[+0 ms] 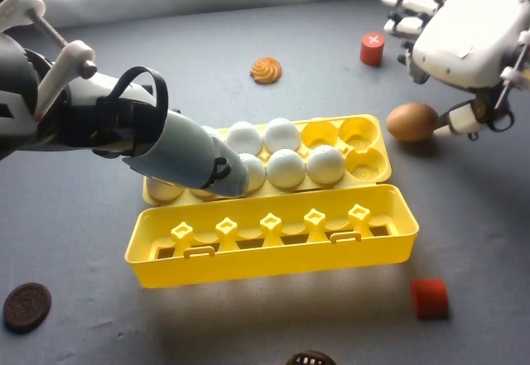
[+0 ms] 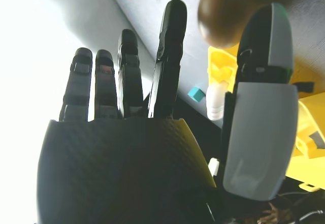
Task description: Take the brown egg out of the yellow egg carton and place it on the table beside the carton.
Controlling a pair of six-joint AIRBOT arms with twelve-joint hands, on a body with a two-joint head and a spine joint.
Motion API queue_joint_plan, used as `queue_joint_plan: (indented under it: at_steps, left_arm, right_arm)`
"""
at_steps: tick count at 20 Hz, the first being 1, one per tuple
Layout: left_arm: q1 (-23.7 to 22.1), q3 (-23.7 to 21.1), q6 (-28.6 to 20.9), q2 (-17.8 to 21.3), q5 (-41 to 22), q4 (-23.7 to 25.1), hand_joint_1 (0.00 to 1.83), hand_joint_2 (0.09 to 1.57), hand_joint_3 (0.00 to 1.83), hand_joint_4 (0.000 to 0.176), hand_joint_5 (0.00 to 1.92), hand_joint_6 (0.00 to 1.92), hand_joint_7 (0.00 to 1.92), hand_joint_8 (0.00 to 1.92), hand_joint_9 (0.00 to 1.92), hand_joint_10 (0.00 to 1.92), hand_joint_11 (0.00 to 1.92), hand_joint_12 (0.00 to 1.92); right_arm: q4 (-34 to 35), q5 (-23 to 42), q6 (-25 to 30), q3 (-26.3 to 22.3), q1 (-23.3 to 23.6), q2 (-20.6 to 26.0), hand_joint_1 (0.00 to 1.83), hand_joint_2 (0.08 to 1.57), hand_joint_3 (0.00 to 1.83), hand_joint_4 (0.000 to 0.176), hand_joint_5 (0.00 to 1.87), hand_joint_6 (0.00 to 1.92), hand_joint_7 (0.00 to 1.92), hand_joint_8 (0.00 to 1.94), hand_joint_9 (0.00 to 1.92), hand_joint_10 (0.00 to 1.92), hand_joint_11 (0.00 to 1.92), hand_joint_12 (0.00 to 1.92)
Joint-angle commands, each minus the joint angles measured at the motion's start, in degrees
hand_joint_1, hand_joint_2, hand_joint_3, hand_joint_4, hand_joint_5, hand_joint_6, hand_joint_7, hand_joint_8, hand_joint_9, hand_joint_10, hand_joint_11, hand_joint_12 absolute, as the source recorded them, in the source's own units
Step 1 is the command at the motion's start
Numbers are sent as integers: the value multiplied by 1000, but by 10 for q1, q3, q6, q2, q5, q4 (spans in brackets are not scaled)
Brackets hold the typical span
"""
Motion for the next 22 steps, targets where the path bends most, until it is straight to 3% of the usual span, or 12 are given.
queue_joint_plan:
  at_steps: [1, 2, 10, 12, 13, 14, 15, 16, 17, 20, 21, 22]
  left_arm:
    - [-8, 2, 0, 1, -21, 27, 0, 1213, 0, 0, 111, 2, 94, 2, 78, 3, 0, 213]
    - [-8, 3, 0, 1, -21, 27, 0, 1209, 0, 0, 96, 3, 82, 2, 61, 3, 0, 166]
    - [-14, 3, 10, 0, -25, 32, 0, 1215, 1, 0, 120, 4, 104, 4, 79, 4, 0, 198]
    - [-14, 3, 13, 0, -25, 32, 0, 1216, 0, 0, 100, 0, 82, 3, 52, 3, 0, 98]
    - [-14, 4, 16, 0, -25, 32, 0, 1215, 0, 0, 90, 0, 73, 0, 46, 0, 0, 96]
    - [-14, 4, 16, 0, -25, 34, 0, 1212, 0, 0, 85, 0, 68, 0, 44, 0, 0, 97]
    - [-14, 4, 18, 0, -25, 34, 0, 1213, 0, 0, 106, 1, 93, 2, 76, 3, 0, 188]
    - [-14, 4, 20, -1, -25, 35, 0, 1219, 2, 0, 103, 1, 87, 2, 70, 2, 0, 175]
    - [-14, 4, 21, -1, -25, 37, 0, 1220, 2, 0, 102, 1, 84, 1, 66, 0, 0, 168]
    - [-14, 4, 21, -1, -25, 41, 0, 1221, 2, 0, 102, 1, 84, 1, 66, 0, 0, 163]
    - [-14, 5, 21, -1, -25, 41, 0, 1221, 2, 0, 89, 0, 77, 0, 59, 0, 0, 161]
    - [-14, 5, 21, -1, -25, 41, 0, 1223, 3, 0, 86, 0, 75, 0, 53, 0, 0, 160]
  right_arm:
    - [-14, 60, 0, -11, 10, 15, 876, 831, 0, 58, 975, 0, 340, 11, 0, 0, 0, 0]
    - [-11, 59, 4, -21, 13, 27, 896, 828, 0, 43, 982, 3, 342, 10, 0, 0, 0, 0]
    - [122, 44, -67, -184, 35, 180, 810, 841, 1, 81, 896, 0, 269, 0, 0, 0, 0, 0]
    - [159, 44, -91, -222, 42, 217, 755, 866, 11, 55, 879, 4, 158, 0, 0, 0, 0, 0]
    - [176, 44, -109, -245, 49, 236, 672, 887, 16, 74, 890, 7, 166, 4, 55, 18, 43, 22]
    - [192, 44, -127, -262, 59, 250, 689, 901, 1, 45, 942, 10, 237, 5, 167, 19, 8, 401]
    - [220, 44, -155, -276, 69, 261, 459, 996, 1, 0, 1062, 636, 940, 544, 772, 584, 443, 1057]
    - [245, 44, -181, -287, 77, 269, 296, 1062, 6, 0, 1049, 1609, 1037, 1487, 856, 1607, 555, 1748]
    - [289, 48, -215, -307, 89, 286, 268, 1091, 8, 0, 1083, 1859, 1016, 1850, 896, 1858, 755, 1886]
    - [296, 62, -230, -357, 85, 323, 261, 1099, 5, 0, 1094, 1921, 1008, 1940, 908, 1920, 817, 1921]
    - [296, 68, -235, -375, 84, 331, 280, 1186, 15, 0, 1004, 1921, 994, 1941, 1039, 1921, 1108, 1921]
    - [296, 70, -235, -380, 84, 333, 593, 1389, 52, 0, 1006, 1921, 1089, 1941, 1206, 1921, 1417, 1921]
